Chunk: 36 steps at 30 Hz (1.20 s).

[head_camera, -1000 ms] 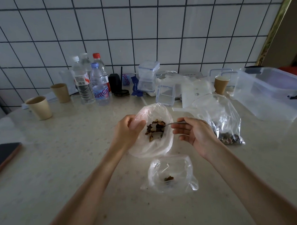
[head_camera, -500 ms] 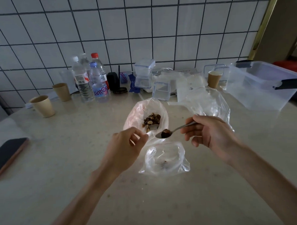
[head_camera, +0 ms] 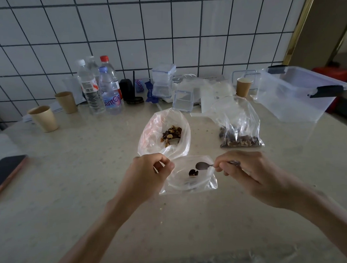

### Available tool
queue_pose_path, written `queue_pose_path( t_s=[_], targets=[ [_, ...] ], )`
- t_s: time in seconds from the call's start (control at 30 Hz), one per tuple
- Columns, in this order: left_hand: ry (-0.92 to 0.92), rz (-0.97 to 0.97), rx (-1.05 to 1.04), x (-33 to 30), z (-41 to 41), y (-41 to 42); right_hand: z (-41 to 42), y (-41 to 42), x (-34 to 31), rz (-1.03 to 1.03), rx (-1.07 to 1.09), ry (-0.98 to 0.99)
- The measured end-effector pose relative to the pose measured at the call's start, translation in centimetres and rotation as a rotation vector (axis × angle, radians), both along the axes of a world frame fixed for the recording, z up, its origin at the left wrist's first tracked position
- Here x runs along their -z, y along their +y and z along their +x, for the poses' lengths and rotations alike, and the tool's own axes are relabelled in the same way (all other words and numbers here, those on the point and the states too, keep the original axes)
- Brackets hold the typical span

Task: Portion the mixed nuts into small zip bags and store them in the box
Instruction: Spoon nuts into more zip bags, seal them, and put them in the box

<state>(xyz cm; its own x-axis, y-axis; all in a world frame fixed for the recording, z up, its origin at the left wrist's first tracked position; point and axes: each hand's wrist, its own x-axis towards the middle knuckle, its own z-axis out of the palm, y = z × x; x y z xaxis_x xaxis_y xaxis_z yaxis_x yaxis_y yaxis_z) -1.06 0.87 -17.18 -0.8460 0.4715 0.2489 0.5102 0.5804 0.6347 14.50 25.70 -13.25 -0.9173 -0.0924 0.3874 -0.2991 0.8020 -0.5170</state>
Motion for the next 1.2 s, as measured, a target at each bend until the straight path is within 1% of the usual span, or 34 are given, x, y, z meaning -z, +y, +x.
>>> queue_pose_path(
  t_s=[0.03, 0.17, 0.3, 0.37, 0.47, 0.57, 0.63, 0.67, 0.77, 0.83, 0.93, 1.0, 1.07, 1.1, 1.13, 1.2],
  targets=[
    [0.01, -0.002, -0.003, 0.1, -0.1, 0.0, -0.2, 0.1, 0.0, -0.061, -0.005, 0.011],
    [0.01, -0.019, 0.001, 0.5, -0.1, 0.0, -1.6, 0.2, 0.2, -0.588, 0.024, 0.019],
    [-0.042, -0.003, -0.032, 0.3, -0.7, -0.3, -3.4, 0.3, 0.4, -0.992, 0.084, -0.026],
    [-0.047, 0.041, -0.063, -0.3, -1.3, -0.4, -4.5, 0.1, 0.4, -1.122, 0.104, -0.057],
    [0.006, 0.146, -0.118, -1.5, -3.1, 0.0, -6.5, -0.2, 0.2, -1.189, 0.156, -0.068],
    [0.121, 0.212, -0.258, -2.2, -5.5, 0.8, -9.0, -0.6, -0.1, -1.154, 0.222, -0.07],
    [0.169, 0.203, -0.343, -2.5, -7.2, 1.7, -10.7, -0.9, -0.4, -1.073, 0.265, -0.06],
    [0.16, 0.168, -0.362, -2.5, -8.2, 2.2, -11.5, -1.1, -0.5, -1.003, 0.284, -0.051],
    [0.004, 0.044, -0.329, -2.5, -10.8, 4.0, -13.3, -1.5, -0.2, -0.746, 0.332, -0.04],
    [-0.078, 0.039, -0.291, -2.0, -12.3, 5.0, -14.2, -1.6, 0.0, -0.629, 0.352, -0.041],
    [-0.14, 0.01, -0.257, -1.0, -13.7, 5.9, -15.0, -1.6, 0.4, -0.44, 0.369, -0.001],
    [-0.112, -0.087, -0.22, -0.3, -14.1, 6.0, -15.3, -1.4, 0.8, -0.264, 0.361, 0.058],
    [0.015, -0.19, -0.182, 0.6, -14.1, 6.4, -15.5, -1.4, 1.5, -0.104, 0.337, 0.094],
    [0.082, -0.188, -0.187, 1.0, -13.9, 6.6, -15.7, -1.4, 1.8, -0.07, 0.329, 0.103],
    [0.121, -0.142, -0.199, 1.4, -13.6, 6.8, -16.0, -1.2, 2.0, -0.087, 0.324, 0.113],
    [0.098, 0.03, -0.197, 2.2, -13.0, 7.1, -16.7, -0.7, 2.2, -0.202, 0.323, 0.133]
  ],
)
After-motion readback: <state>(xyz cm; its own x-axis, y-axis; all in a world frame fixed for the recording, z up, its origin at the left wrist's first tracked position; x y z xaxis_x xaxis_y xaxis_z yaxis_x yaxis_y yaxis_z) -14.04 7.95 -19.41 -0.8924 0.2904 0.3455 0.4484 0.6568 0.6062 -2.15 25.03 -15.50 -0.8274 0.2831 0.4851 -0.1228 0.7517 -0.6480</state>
